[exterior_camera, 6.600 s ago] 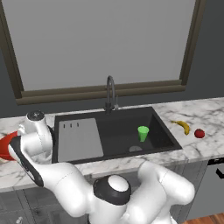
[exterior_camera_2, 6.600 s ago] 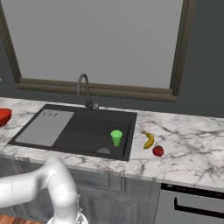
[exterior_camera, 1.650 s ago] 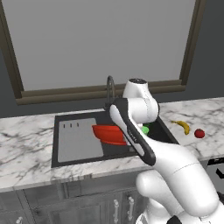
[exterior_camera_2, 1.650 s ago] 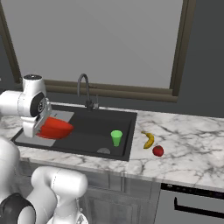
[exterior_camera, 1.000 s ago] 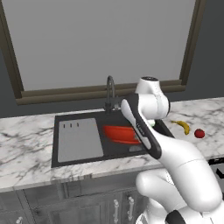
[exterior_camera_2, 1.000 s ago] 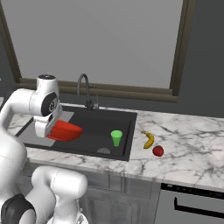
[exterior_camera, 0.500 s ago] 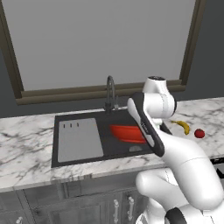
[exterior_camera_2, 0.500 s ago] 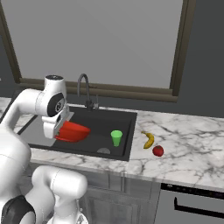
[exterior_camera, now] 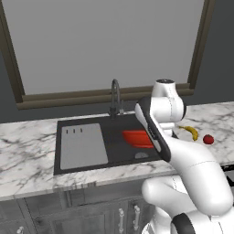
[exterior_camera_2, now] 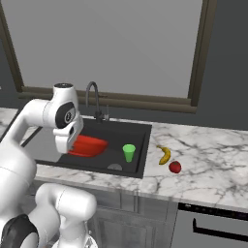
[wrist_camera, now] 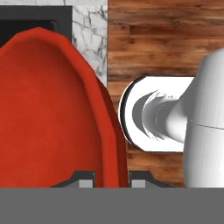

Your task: Remove the tomato and banana from the sink. Then move the bowl and cup from the counter to the sink for washing.

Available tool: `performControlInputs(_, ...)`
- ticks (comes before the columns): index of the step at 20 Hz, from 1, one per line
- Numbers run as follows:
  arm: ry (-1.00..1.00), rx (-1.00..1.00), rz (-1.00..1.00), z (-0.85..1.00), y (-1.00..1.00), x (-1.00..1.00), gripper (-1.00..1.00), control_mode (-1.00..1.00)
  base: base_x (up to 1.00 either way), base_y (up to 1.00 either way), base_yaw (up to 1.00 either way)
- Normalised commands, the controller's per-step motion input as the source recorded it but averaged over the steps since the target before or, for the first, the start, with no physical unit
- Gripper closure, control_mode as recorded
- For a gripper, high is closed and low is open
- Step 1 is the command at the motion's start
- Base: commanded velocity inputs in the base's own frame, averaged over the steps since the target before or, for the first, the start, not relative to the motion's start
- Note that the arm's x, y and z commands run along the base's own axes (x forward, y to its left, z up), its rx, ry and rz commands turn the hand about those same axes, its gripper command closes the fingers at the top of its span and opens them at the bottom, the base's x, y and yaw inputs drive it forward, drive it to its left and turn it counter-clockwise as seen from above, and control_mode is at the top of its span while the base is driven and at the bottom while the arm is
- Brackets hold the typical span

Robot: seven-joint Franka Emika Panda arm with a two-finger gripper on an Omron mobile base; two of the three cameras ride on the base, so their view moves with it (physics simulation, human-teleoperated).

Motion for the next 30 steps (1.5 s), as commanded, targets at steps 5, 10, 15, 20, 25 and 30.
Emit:
performControlInputs(5, 0.00, -0.10, 0.05, 0.00, -0.19, 0.07, 1.00, -1.00, 0.00, 0.00, 0.00)
performControlInputs(10, 0.00, -0.13, 0.09, 0.00, -0.14, 0.08, 1.00, -1.00, 0.00, 0.00, 0.00)
performControlInputs(15, 0.00, -0.11, 0.12, 0.00, -0.15, 0.08, 1.00, -1.00, 0.00, 0.00, 0.00)
performControlInputs(20, 0.00, -0.06, 0.12, 0.00, -0.17, 0.09, 1.00, -1.00, 0.00, 0.00, 0.00)
performControlInputs(25, 0.00, -0.02, 0.11, 0.00, -0.16, 0.13, 1.00, -1.00, 0.00, 0.00, 0.00)
performControlInputs(30, 0.00, -0.01, 0.09, 0.00, -0.15, 0.11, 1.00, -1.00, 0.00, 0.00, 0.00)
